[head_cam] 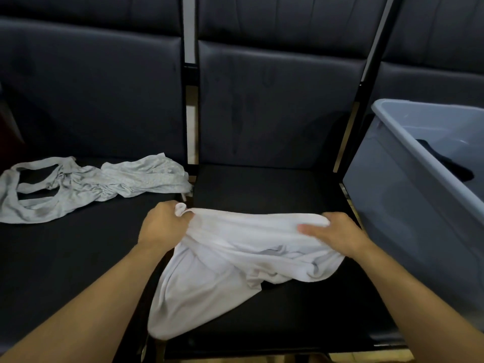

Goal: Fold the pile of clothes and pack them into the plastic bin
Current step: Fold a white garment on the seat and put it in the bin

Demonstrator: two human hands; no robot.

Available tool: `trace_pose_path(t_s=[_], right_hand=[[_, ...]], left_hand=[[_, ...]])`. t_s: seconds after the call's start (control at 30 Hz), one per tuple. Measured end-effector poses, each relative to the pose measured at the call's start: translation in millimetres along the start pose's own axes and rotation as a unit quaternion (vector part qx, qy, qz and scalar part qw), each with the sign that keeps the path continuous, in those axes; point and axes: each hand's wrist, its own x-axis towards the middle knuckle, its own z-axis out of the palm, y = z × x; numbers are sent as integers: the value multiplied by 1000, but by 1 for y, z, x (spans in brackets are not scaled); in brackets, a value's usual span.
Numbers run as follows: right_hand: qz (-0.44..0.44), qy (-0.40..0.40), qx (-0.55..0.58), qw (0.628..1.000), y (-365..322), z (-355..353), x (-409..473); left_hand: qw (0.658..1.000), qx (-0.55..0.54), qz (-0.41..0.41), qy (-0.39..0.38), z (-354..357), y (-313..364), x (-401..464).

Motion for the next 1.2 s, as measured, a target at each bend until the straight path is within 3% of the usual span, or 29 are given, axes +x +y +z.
trace_pose_path(t_s=[0.1, 0.17, 0.33, 0.53, 0.67, 0.8, 0.97, 1.07, 1.2], right_hand=[[-38, -118, -101, 987, 0, -1, -6], [-54, -123, -193, 972, 9, 3, -1], [-22, -22, -273, 961, 28, 6, 16], [38, 126, -133, 982, 35, -12, 21], [85, 201, 138, 966, 31, -18, 20], [136, 207, 320, 914, 32, -27, 18], [121, 253, 273, 920, 37, -35, 11], [106, 267, 240, 927, 39, -37, 5], [89, 260, 239, 931, 32, -35, -5]], left_hand=[[997, 47, -15, 54, -7, -5, 2], [995, 57, -27, 77, -12, -9, 4], [988, 29, -31, 149, -22, -11, 5], [981, -5, -55, 183, -40, -18, 11], [994, -97, 8, 43, -51, -27, 14], [966, -200, 7, -163, -63, -28, 1], [940, -191, -18, -282, -72, -32, -8], [938, -167, -27, -301, -77, -36, -10], [928, -227, -46, -292, -86, -40, -10]])
